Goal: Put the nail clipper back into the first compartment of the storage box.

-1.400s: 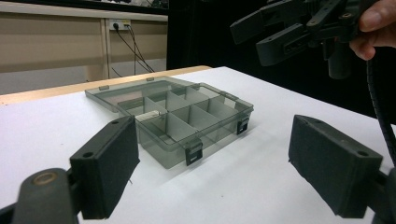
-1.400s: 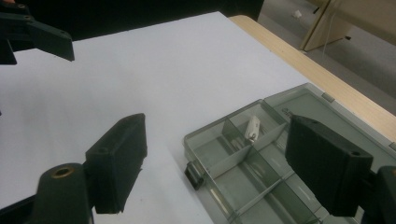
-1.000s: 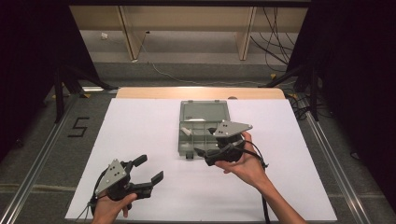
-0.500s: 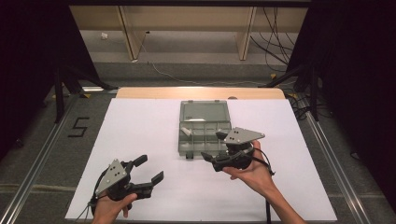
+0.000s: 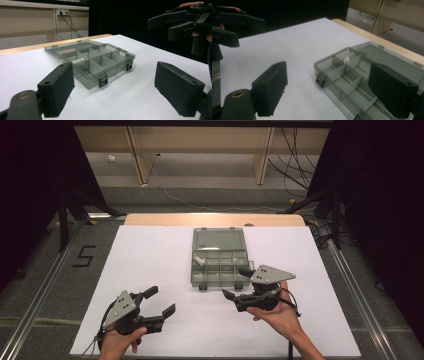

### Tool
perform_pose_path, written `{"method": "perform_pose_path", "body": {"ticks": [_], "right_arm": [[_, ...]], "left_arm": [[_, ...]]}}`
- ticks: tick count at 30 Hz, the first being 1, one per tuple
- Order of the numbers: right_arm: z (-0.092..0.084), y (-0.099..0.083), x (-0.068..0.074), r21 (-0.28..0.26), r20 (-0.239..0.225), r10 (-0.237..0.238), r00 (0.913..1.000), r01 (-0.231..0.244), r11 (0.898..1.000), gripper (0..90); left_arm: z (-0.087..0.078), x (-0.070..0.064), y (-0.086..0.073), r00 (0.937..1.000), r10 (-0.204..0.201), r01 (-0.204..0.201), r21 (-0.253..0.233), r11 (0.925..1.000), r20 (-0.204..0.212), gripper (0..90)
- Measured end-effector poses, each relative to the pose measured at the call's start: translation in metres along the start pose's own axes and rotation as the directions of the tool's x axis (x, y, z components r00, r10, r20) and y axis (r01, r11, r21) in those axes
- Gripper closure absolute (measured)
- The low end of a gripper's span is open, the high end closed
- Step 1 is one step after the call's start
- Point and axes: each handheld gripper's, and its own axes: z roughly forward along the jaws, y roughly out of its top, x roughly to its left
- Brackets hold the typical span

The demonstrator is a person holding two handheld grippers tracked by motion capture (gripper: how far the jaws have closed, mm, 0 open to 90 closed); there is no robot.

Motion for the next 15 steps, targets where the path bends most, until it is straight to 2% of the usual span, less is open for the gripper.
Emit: {"method": "perform_pose_path", "body": {"ticks": [2, 4, 6, 7, 8, 10, 11, 12, 15], "right_arm": [[-0.003, -0.004, 0.001, 0.017, 0.000, 0.017, 0.9999, -0.017, 1.000, 16.7], [-0.005, -0.007, -0.001, 0.011, 0.006, 0.008, 0.9999, -0.008, 1.000, 16.2], [-0.007, -0.011, 0.000, 0.006, 0.004, 0.032, 0.9995, -0.032, 0.999, 16.2], [-0.008, -0.012, -0.001, -0.011, 0.011, 0.022, 0.9997, -0.022, 1.000, 16.1], [-0.011, -0.014, 0.000, 0.011, 0.006, 0.033, 0.9994, -0.033, 0.999, 16.0], [-0.013, -0.018, -0.001, -0.003, 0.022, 0.030, 0.9993, -0.030, 1.000, 16.0], [-0.014, -0.020, 0.000, 0.002, 0.006, 0.040, 0.9992, -0.040, 0.999, 16.0], [-0.015, -0.022, 0.000, -0.012, 0.019, 0.038, 0.9991, -0.038, 0.999, 16.0], [-0.019, -0.028, 0.001, -0.012, 0.010, 0.061, 0.9981, -0.061, 0.998, 16.0]], "left_arm": [[0.000, 0.000, 0.000, 1.0000, -0.001, 0.001, 0.000, 1.0000, 0.001, 15.8], [0.000, 0.000, 0.000, 1.0000, -0.002, 0.002, 0.001, 1.0000, 0.001, 15.8], [0.000, 0.000, 0.000, 1.0000, -0.002, 0.002, 0.000, 1.0000, 0.002, 15.8], [0.000, 0.000, 0.000, 1.0000, -0.001, 0.001, 0.000, 1.0000, 0.002, 15.8], [0.000, 0.000, 0.000, 1.0000, 0.000, 0.000, 0.000, 1.0000, 0.001, 15.8], [0.000, 0.000, 0.000, 1.0000, -0.001, 0.001, 0.001, 1.0000, 0.001, 15.8], [0.000, 0.000, 0.000, 1.0000, -0.002, 0.002, 0.002, 1.0000, 0.001, 15.8], [0.001, 0.001, -0.001, 0.9999, -0.002, 0.002, -0.006, 1.0000, 0.010, 15.8], [0.001, 0.001, 0.000, 0.9999, 0.002, -0.002, -0.005, 1.0000, 0.013, 15.8]]}}
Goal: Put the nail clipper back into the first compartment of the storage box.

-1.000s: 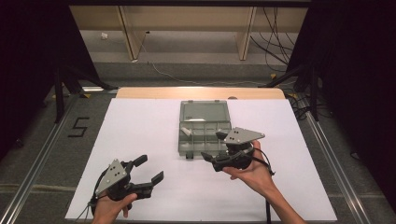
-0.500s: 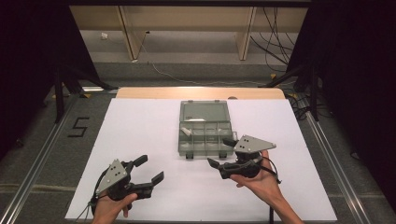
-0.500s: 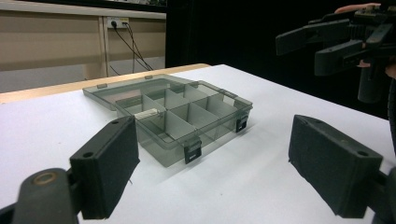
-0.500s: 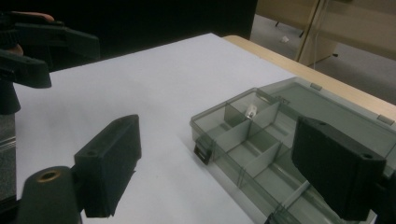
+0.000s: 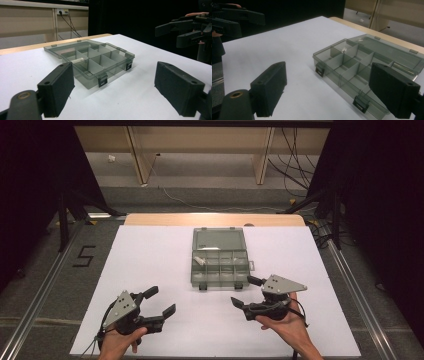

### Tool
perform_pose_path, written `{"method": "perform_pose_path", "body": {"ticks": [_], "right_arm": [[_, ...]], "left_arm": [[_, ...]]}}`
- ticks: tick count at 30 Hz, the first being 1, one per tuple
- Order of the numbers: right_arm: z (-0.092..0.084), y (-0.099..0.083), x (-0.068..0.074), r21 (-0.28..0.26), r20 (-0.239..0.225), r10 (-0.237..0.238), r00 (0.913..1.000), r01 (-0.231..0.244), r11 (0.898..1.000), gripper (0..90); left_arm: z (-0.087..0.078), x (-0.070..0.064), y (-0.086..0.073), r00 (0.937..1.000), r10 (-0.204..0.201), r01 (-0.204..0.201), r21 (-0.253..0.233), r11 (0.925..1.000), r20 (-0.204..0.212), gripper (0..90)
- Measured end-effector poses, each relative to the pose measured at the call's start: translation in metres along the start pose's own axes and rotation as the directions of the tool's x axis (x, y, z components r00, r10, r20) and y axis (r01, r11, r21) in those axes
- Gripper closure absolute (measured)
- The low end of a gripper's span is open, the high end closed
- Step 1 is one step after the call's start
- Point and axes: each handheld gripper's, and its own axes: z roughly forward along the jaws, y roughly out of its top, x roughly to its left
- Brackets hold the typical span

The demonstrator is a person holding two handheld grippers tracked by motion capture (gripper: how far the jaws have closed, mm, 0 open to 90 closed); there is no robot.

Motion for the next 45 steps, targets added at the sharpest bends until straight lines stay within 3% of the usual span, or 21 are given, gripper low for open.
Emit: {"method": "perform_pose_path", "body": {"ticks": [4, 8, 9, 14, 15, 20, 22, 26, 33, 39, 41, 45], "right_arm": [[-0.007, -0.005, 0.000, -0.034, 0.015, -0.001, 0.9999, 0.001, 0.999, 15.9], [-0.014, -0.008, 0.001, -0.024, 0.023, 0.008, 0.9997, -0.008, 1.000, 15.9], [-0.015, -0.009, 0.000, -0.050, 0.029, 0.002, 0.9996, 0.000, 0.999, 15.9], [-0.018, -0.014, 0.003, -0.009, 0.021, 0.025, 0.9995, -0.025, 1.000, 15.8], [-0.018, -0.016, 0.002, -0.022, 0.038, 0.015, 0.9992, -0.015, 1.000, 15.8], [-0.020, -0.021, 0.004, -0.021, 0.034, 0.020, 0.9992, -0.019, 1.000, 15.8], [-0.020, -0.024, 0.005, -0.022, 0.023, 0.042, 0.9988, -0.042, 0.999, 15.8], [-0.023, -0.029, 0.005, -0.027, 0.044, 0.021, 0.9988, -0.020, 0.999, 15.8], [-0.029, -0.038, 0.008, -0.002, 0.041, 0.051, 0.9979, -0.051, 0.999, 15.7], [-0.031, -0.042, 0.012, -0.021, 0.039, 0.063, 0.9973, -0.062, 0.998, 15.7], [-0.032, -0.042, 0.012, -0.020, 0.059, 0.036, 0.9976, -0.034, 0.999, 15.7], [-0.032, -0.042, 0.012, -0.012, 0.053, 0.046, 0.9975, -0.045, 0.999, 15.7]], "left_arm": [[0.000, 0.000, 0.000, 1.0000, -0.005, 0.005, 0.001, 1.0000, -0.004, 15.8], [0.000, 0.000, 0.000, 1.0000, 0.001, -0.001, 0.001, 1.0000, 0.000, 15.8], [0.000, 0.000, 0.000, 1.0000, -0.002, 0.002, 0.003, 1.0000, -0.002, 15.8], [0.000, 0.000, 0.000, 1.0000, 0.000, 0.000, 0.002, 1.0000, -0.001, 15.8], [0.000, 0.000, 0.000, 1.0000, 0.002, -0.002, 0.002, 1.0000, 0.000, 15.8], [-0.001, -0.001, 0.000, 1.0000, 0.001, -0.001, 0.012, 0.9999, -0.006, 15.8], [-0.001, -0.001, 0.000, 1.0000, 0.002, -0.002, 0.011, 0.9999, -0.005, 15.8], [-0.001, -0.001, 0.000, 1.0000, 0.003, -0.002, 0.011, 0.9999, -0.006, 15.8], [-0.001, -0.002, 0.000, 1.0000, -0.002, 0.002, 0.013, 0.9999, -0.006, 15.8], [0.000, -0.002, -0.001, 1.0000, -0.004, 0.004, 0.003, 1.0000, 0.000, 15.8], [0.000, -0.002, 0.000, 1.0000, -0.002, 0.002, 0.012, 0.9999, -0.007, 15.8], [0.000, -0.002, 0.000, 1.0000, 0.003, -0.003, 0.014, 0.9999, -0.005, 15.8]]}}
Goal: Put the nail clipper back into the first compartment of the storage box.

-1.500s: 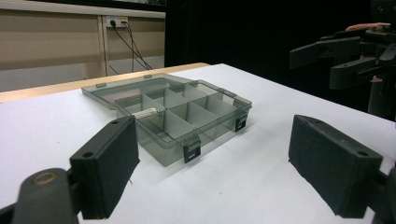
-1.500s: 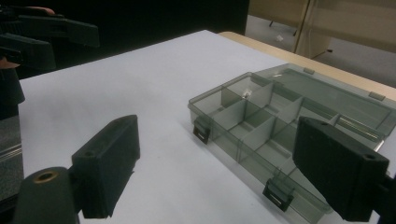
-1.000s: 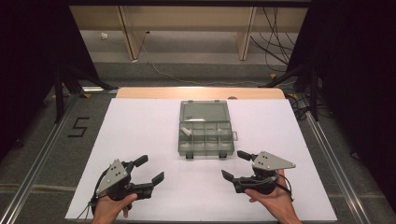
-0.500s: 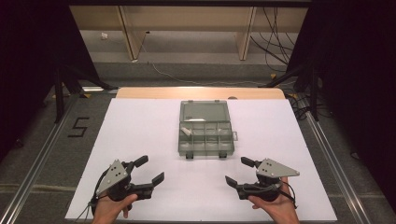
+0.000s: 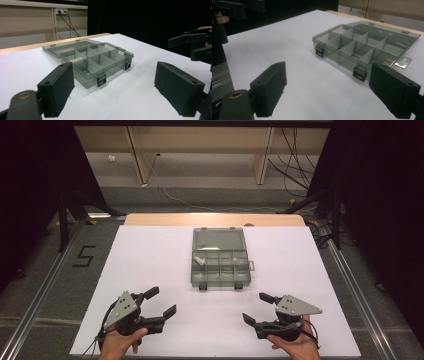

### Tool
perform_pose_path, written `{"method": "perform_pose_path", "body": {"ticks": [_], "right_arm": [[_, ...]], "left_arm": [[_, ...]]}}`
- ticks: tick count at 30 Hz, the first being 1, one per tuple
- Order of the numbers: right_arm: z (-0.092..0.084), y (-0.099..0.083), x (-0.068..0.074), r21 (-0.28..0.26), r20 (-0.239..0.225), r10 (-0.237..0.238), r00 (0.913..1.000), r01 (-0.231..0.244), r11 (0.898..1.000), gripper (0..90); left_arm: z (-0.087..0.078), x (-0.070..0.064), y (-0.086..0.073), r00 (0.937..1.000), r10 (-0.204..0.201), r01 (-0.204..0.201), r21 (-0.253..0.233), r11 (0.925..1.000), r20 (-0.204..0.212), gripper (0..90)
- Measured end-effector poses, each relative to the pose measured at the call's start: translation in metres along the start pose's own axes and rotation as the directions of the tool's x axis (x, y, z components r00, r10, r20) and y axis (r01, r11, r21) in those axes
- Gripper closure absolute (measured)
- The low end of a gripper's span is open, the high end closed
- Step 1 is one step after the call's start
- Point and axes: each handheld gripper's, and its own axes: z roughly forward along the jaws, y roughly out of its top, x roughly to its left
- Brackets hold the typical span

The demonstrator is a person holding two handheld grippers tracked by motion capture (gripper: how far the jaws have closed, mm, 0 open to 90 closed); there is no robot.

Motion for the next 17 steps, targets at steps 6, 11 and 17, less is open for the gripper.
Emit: {"method": "perform_pose_path", "body": {"ticks": [6, 11, 17], "right_arm": [[-0.0032, 0.0019, -0.0040, -0.022, -0.001, 0.023, 0.9997, -0.023, 1.000, 15.7], [-0.0026, 0.0018, -0.0037, 0.003, 0.006, 0.013, 0.9999, -0.013, 1.000, 15.7], [-0.0002, 0.0009, -0.0027, 0.001, 0.006, 0.003, 1.0000, -0.003, 1.000, 15.7]], "left_arm": [[0.0004, 0.0009, 0.0000, 1.0000, -0.004, 0.004, -0.011, 0.9999, 0.006, 15.8], [0.0002, 0.0003, 0.0001, 1.0000, -0.002, 0.002, -0.001, 1.0000, -0.002, 15.8], [0.0004, 0.0005, 0.0001, 1.0000, 0.003, -0.003, 0.000, 1.0000, 0.001, 15.8]]}}
